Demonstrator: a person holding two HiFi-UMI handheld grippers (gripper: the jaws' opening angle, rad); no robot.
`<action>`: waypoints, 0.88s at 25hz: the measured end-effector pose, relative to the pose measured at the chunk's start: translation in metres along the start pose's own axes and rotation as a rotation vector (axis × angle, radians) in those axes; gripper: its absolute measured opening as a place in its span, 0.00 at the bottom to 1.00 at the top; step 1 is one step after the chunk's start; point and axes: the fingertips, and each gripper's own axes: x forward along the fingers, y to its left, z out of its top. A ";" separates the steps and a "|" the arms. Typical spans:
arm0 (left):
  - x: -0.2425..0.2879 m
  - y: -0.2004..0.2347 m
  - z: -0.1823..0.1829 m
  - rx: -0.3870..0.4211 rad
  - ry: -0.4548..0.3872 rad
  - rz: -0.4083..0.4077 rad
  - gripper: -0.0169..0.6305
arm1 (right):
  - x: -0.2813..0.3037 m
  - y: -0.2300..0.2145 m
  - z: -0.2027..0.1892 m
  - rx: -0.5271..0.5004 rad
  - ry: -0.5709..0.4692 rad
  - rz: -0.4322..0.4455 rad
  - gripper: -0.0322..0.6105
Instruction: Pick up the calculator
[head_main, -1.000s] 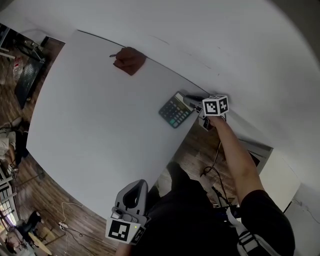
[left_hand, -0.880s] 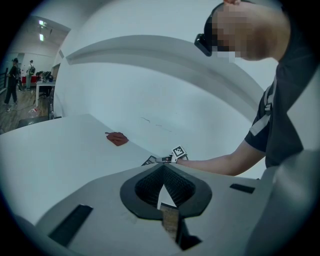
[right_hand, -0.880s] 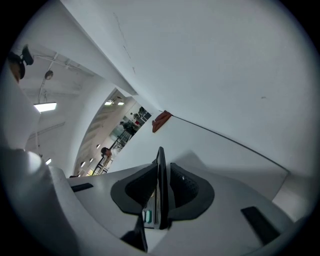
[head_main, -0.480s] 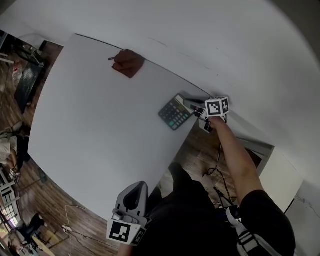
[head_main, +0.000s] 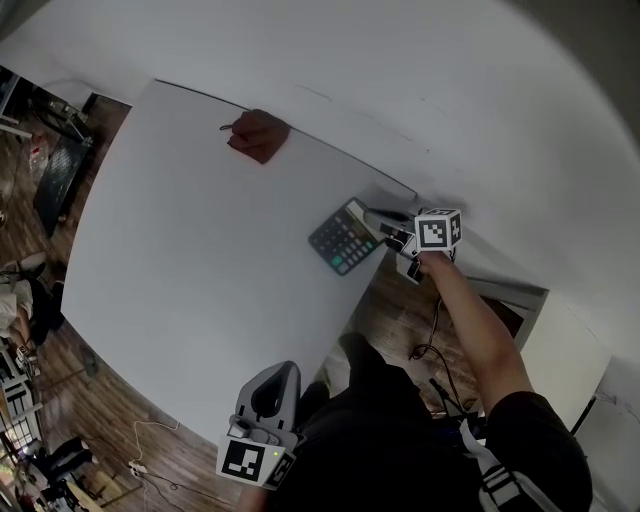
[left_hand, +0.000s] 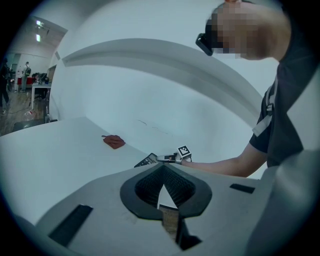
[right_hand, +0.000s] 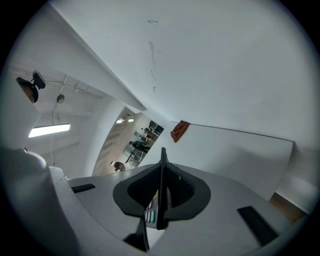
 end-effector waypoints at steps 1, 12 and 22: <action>0.002 -0.002 0.001 0.005 -0.010 -0.012 0.04 | -0.001 0.008 0.001 0.001 -0.012 0.006 0.12; -0.027 -0.021 0.000 0.105 -0.013 -0.088 0.04 | -0.044 0.122 -0.011 -0.018 -0.137 0.043 0.12; -0.141 -0.032 -0.021 0.158 -0.082 -0.199 0.04 | -0.077 0.273 -0.104 -0.090 -0.261 0.011 0.12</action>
